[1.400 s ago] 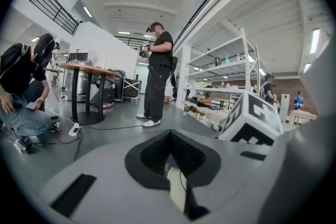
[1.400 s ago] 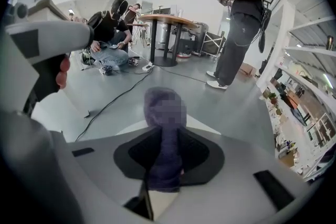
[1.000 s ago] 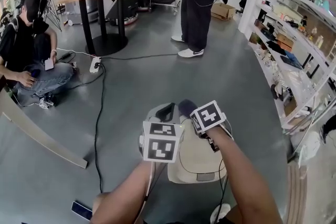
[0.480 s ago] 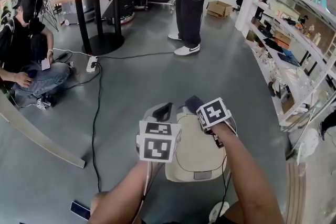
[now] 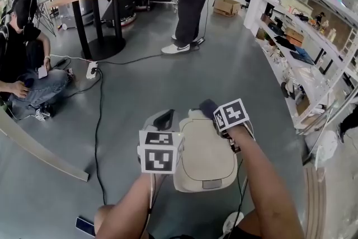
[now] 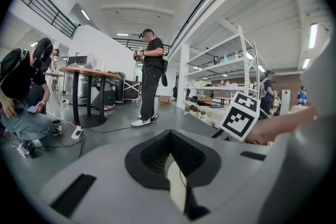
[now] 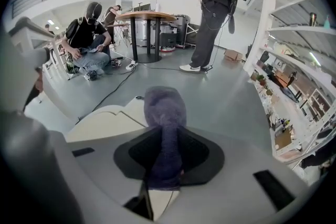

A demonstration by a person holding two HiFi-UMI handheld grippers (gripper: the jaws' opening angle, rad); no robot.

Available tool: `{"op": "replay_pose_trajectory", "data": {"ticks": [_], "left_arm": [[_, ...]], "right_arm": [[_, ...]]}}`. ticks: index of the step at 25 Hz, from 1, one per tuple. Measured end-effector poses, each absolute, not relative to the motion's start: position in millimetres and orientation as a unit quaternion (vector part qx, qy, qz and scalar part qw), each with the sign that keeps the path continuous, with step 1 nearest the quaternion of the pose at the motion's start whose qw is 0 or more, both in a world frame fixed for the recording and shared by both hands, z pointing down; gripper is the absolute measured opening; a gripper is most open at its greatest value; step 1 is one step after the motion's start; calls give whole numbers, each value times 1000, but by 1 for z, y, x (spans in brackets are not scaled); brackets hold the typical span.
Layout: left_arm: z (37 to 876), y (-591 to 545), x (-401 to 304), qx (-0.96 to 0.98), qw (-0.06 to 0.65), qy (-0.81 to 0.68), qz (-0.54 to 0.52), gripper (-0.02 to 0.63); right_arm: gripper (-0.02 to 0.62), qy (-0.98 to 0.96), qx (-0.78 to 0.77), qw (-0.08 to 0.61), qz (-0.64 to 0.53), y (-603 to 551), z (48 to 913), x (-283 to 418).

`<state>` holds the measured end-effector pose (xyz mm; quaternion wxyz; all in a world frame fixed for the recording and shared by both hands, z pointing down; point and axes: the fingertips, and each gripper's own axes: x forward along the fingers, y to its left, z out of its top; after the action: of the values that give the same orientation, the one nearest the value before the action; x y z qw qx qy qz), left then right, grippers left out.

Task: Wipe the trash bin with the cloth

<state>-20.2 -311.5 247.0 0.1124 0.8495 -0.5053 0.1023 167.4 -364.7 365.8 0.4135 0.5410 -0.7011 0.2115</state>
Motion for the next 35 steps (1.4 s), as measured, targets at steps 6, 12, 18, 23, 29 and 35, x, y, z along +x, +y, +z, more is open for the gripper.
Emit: {"op": "replay_pose_trajectory", "data": {"ticks": [6, 12, 18, 23, 29, 35], "left_arm": [[247, -306, -32, 847, 124, -509, 93, 0], [244, -296, -38, 845, 114, -514, 97, 0], [235, -286, -45, 845, 114, -515, 89, 0], [236, -276, -45, 847, 124, -510, 89, 0], [236, -271, -49, 846, 128, -510, 90, 0], [235, -273, -67, 836, 141, -525, 81, 0]], "right_arm": [[92, -740, 527, 358, 214, -360, 348, 137], [91, -782, 483, 336, 206, -344, 315, 82], [92, -789, 449, 367, 205, -321, 327, 36], [91, -778, 436, 405, 202, -300, 354, 25], [91, -766, 442, 427, 189, -297, 358, 23], [91, -758, 454, 428, 190, -296, 357, 34]]}}
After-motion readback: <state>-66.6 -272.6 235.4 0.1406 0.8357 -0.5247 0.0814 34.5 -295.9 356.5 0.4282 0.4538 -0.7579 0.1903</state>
